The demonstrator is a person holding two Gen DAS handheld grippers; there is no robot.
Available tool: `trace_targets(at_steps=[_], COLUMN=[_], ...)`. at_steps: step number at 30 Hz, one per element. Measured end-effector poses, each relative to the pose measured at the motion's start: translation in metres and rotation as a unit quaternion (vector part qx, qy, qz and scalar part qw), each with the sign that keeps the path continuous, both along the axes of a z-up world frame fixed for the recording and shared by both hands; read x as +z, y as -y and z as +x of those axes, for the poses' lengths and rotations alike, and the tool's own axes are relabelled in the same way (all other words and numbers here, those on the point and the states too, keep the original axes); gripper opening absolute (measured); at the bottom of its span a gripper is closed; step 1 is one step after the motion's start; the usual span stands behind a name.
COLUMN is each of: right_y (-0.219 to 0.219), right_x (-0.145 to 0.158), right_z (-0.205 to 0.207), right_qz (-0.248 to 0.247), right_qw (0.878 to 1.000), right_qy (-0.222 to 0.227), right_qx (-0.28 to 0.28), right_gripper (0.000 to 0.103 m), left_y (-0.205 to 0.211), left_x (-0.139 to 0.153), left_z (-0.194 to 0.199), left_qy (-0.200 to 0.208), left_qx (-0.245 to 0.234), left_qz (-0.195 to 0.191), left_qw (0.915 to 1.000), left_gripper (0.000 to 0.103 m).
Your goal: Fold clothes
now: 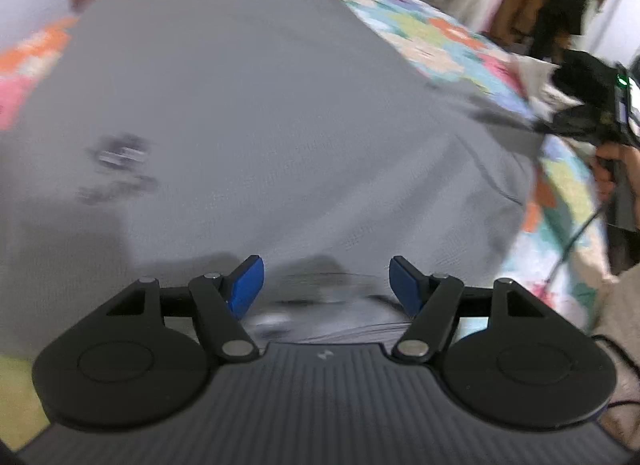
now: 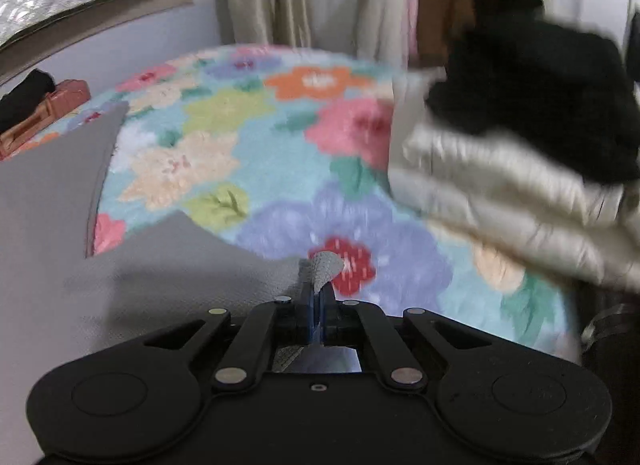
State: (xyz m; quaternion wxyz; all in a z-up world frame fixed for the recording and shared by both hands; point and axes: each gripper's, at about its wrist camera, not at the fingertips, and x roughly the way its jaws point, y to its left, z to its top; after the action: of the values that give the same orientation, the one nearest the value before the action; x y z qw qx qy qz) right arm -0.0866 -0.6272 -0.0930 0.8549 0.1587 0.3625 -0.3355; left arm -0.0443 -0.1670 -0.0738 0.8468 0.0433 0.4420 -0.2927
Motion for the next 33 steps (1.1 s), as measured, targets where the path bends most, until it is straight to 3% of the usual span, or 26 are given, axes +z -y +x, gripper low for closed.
trace_targets(at_steps=[1, 2, 4, 8, 11, 15, 17, 20, 21, 22, 23, 24, 25, 30, 31, 32, 33], right_y=[-0.003, -0.005, -0.020, -0.079, -0.128, -0.202, -0.246, -0.309, -0.322, -0.332, -0.339, -0.343, -0.346, -0.336, -0.334, -0.333, -0.334], right_x=[0.003, 0.006, 0.016, 0.038, 0.043, 0.032, 0.020, 0.000, -0.008, -0.016, -0.023, -0.028, -0.032, -0.037, -0.036, -0.035, -0.031], right_z=[-0.003, -0.005, -0.012, -0.027, -0.034, -0.039, -0.046, -0.059, -0.063, -0.067, -0.067, -0.066, -0.064, -0.047, -0.046, -0.044, -0.047], right_qz=[-0.009, -0.018, -0.047, -0.052, -0.001, 0.064, 0.025, -0.063, -0.102, -0.137, -0.163, -0.182, -0.194, -0.207, -0.196, -0.185, -0.182], right_qw=[1.000, 0.999, 0.998, 0.993, 0.973, 0.925, 0.890, 0.822, 0.808, 0.796, 0.790, 0.788, 0.789, 0.804, 0.808, 0.812, 0.814], right_qy=[-0.006, -0.013, -0.013, 0.052, 0.091, 0.090, 0.042, -0.032, -0.049, -0.065, -0.079, -0.091, -0.098, -0.089, -0.086, -0.083, -0.077], right_qx=[-0.018, -0.035, -0.032, 0.096, 0.212, 0.363, 0.453, 0.565, 0.578, 0.586, 0.586, 0.582, 0.574, 0.550, 0.549, 0.548, 0.547], right_gripper=[0.026, 0.034, 0.040, 0.047, 0.048, 0.050, 0.053, 0.053, 0.053, 0.053, 0.053, 0.053, 0.054, 0.056, 0.031, 0.014, 0.014], left_y=[-0.015, -0.033, -0.070, -0.127, -0.126, -0.118, -0.116, -0.112, -0.113, -0.114, -0.116, -0.119, -0.121, -0.128, -0.124, -0.122, -0.123], left_x=[0.006, 0.011, 0.014, 0.004, -0.001, -0.017, -0.030, -0.042, -0.042, -0.040, -0.039, -0.038, -0.039, -0.045, -0.045, -0.043, -0.040], left_z=[0.003, 0.006, 0.012, 0.016, 0.013, 0.010, 0.009, 0.013, 0.013, 0.012, 0.012, 0.011, 0.011, 0.020, 0.021, 0.018, 0.012], left_qy=[0.010, 0.013, 0.001, -0.051, -0.069, -0.100, -0.122, -0.121, -0.115, -0.108, -0.104, -0.104, -0.103, -0.129, -0.126, -0.121, -0.113], left_qx=[0.025, 0.053, 0.114, 0.200, 0.183, 0.181, 0.178, 0.150, 0.153, 0.158, 0.161, 0.163, 0.167, 0.212, 0.214, 0.213, 0.211], left_qz=[0.014, 0.020, 0.012, -0.024, -0.026, 0.004, -0.008, -0.005, -0.007, -0.012, -0.018, -0.025, -0.032, -0.068, -0.069, -0.068, -0.066], left_qw=[0.9995, 0.9983, 0.9934, 0.9783, 0.9804, 0.9784, 0.9765, 0.9812, 0.9814, 0.9815, 0.9813, 0.9808, 0.9801, 0.9663, 0.9663, 0.9671, 0.9687], left_gripper=[0.070, 0.070, 0.070, 0.070, 0.070, 0.075, 0.076, 0.072, 0.063, 0.047, 0.039, 0.029, 0.027, 0.034, 0.032, 0.026, 0.014])
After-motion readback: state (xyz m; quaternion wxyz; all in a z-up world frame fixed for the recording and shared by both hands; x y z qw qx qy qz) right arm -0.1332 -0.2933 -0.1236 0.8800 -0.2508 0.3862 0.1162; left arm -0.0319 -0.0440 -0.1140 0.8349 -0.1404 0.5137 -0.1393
